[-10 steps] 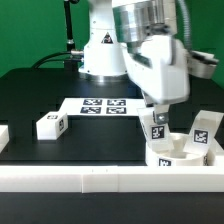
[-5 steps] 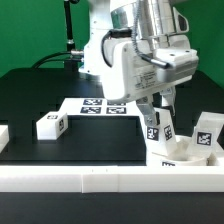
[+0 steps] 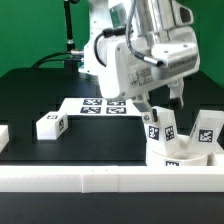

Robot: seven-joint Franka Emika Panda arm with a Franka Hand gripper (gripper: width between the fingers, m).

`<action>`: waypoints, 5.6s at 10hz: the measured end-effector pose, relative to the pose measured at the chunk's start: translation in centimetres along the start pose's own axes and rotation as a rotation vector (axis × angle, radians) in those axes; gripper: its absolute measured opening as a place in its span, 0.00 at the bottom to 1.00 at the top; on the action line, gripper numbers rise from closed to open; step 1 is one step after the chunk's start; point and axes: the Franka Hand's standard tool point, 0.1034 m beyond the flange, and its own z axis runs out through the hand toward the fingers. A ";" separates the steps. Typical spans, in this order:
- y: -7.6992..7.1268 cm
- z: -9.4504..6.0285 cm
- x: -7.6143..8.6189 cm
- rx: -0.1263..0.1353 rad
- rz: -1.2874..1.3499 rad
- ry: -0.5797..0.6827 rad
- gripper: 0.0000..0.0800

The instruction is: Assemble stool

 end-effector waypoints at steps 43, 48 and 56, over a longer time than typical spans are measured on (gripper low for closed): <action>1.8 2.4 -0.1 -0.219 -1.829 0.143 0.42; 3.2 3.2 -1.9 -0.119 -1.103 0.147 0.42; 3.9 2.5 -2.5 -0.122 -0.681 0.121 0.72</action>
Offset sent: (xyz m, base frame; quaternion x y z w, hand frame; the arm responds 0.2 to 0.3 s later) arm 0.0000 0.0000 0.0000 0.0000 0.0000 -0.2667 0.9638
